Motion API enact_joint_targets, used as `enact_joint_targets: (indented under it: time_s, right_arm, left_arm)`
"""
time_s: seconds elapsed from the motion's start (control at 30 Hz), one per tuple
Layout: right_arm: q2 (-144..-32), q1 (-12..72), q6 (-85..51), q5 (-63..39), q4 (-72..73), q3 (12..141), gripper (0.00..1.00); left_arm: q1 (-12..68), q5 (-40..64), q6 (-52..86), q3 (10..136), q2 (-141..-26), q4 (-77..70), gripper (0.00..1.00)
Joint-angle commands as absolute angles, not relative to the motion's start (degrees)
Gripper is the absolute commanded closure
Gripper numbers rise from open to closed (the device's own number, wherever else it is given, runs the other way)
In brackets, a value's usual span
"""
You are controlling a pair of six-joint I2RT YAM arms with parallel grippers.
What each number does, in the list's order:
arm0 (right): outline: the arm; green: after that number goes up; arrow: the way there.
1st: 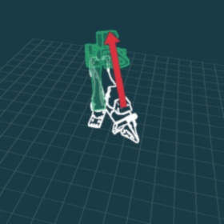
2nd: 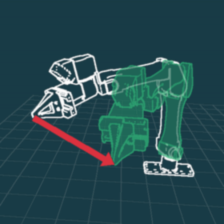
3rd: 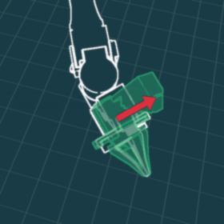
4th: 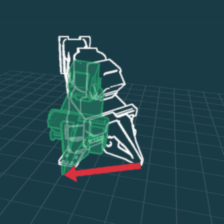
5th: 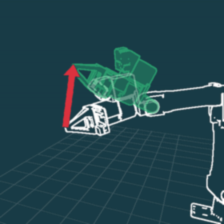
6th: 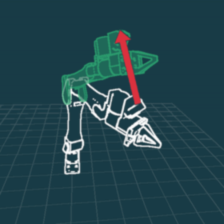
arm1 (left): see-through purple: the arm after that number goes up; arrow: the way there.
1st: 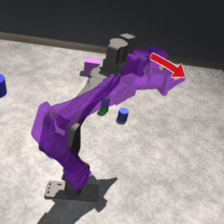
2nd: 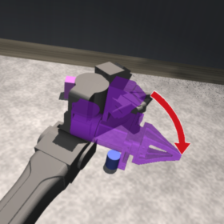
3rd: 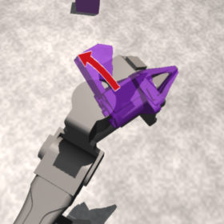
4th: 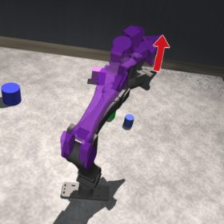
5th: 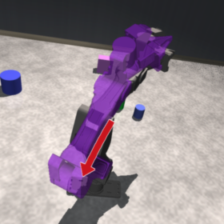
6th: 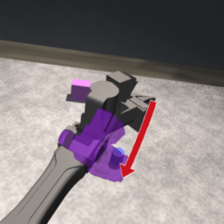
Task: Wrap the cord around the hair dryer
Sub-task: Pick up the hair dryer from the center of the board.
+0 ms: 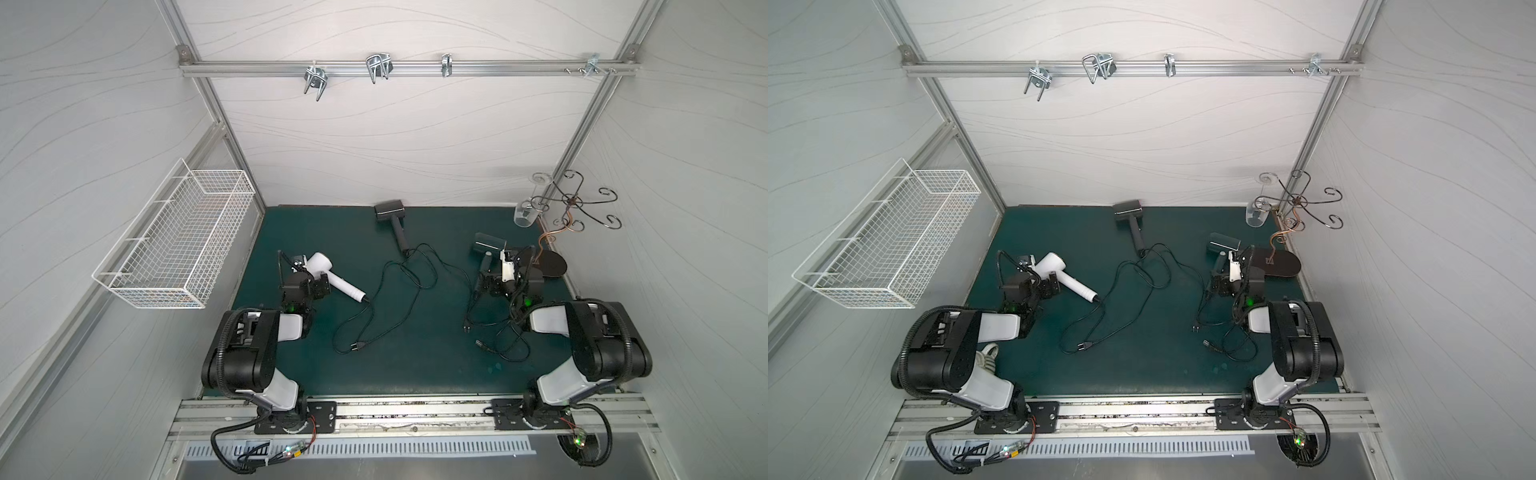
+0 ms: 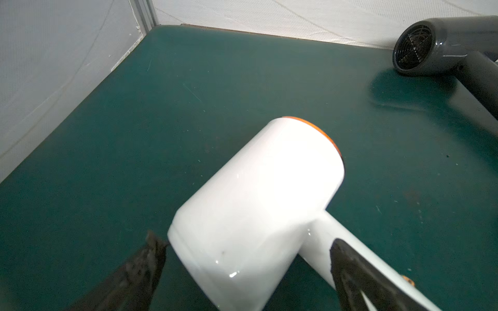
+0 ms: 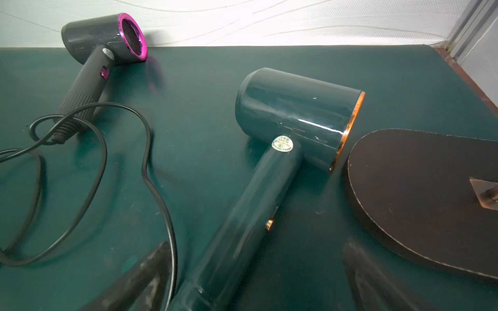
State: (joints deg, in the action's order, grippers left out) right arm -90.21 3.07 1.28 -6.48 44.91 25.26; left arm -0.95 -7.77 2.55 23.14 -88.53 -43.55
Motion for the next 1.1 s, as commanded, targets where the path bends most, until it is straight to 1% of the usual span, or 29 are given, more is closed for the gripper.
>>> enact_joint_targets:
  time_s: [0.0, 0.73, 0.8, 0.83, 0.87, 0.9, 0.97, 1.07]
  right_arm:
    - [-90.71, 2.81, 0.99, -7.16, 45.60, 26.10, 0.01]
    - [-90.75, 2.72, 0.85, -7.30, 45.79, 26.06, 0.01]
    - [-90.74, 2.63, 1.12, -7.82, 45.42, 26.24, 0.01]
    - [-90.14, 2.47, 1.35, -9.85, 46.17, 25.77, 0.01]
    - [-88.37, 2.49, 2.75, -14.12, 43.98, 26.30, 0.01]
    - [-86.38, 3.09, 3.93, -15.22, 38.85, 27.78, 0.01]
    - [-82.59, 4.45, 3.23, -12.09, 21.52, 34.86, 0.01]
    - [-80.53, 5.67, 2.26, -11.10, 9.93, 41.05, 0.01]
  left_arm:
    - [-0.62, -8.17, 1.91, 24.87, -88.85, -46.41, 0.02]
    - [-0.62, -8.01, 1.98, 24.96, -88.68, -45.89, 0.02]
    - [-0.62, -7.93, 1.89, 24.83, -88.38, -46.08, 0.02]
    - [-0.62, -7.65, 1.55, 24.96, -87.99, -46.25, 0.02]
    - [-0.53, -7.16, 1.20, 26.28, -86.54, -42.49, 0.02]
    - [-0.53, -7.08, 1.38, 28.59, -84.97, -36.90, 0.02]
    - [-0.53, -7.47, 1.31, 34.29, -82.95, -22.81, 0.02]
    - [-0.53, -6.97, 2.69, 38.25, -81.61, -13.98, 0.02]
